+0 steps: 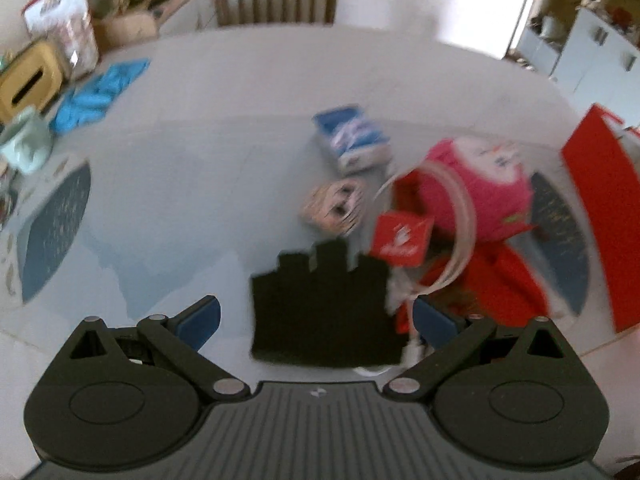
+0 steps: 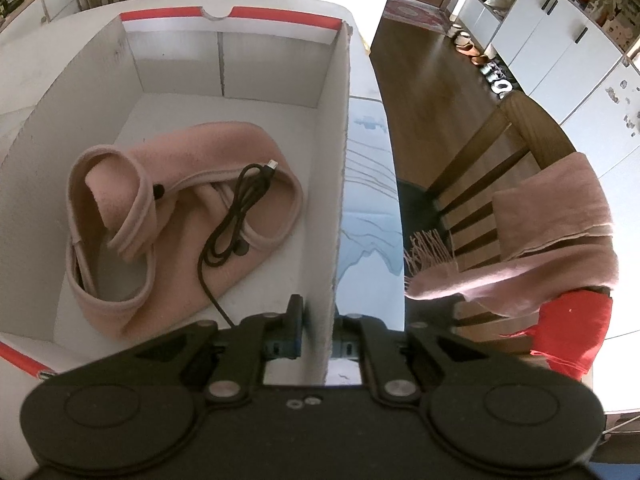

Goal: Organize objects
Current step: 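Move the left gripper back to the black fingerless gloves on the table, then grasp the black fingerless gloves with the left gripper and lift them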

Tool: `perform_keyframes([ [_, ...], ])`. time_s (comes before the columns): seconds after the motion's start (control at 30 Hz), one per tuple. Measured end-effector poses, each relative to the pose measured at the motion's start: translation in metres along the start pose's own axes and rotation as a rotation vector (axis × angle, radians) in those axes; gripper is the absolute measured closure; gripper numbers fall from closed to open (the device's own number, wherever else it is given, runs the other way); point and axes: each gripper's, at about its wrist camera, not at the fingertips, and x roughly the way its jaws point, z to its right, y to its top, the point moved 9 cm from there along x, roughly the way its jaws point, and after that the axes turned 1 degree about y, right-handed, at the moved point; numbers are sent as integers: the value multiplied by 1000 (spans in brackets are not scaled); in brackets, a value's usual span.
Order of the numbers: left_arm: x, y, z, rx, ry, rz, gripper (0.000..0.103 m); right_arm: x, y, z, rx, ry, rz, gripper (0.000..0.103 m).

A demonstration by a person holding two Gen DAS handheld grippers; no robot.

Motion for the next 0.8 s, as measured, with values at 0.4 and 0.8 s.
perform_keyframes([
  [0.4, 35, -19, -18, -59, -7, -58, 5, 0, -1, -1, -10, -24, -8, 93],
  [0.8, 44, -22, -11, -34, -25, -90, 22, 1, -2, -1, -7, -27, -10, 93],
])
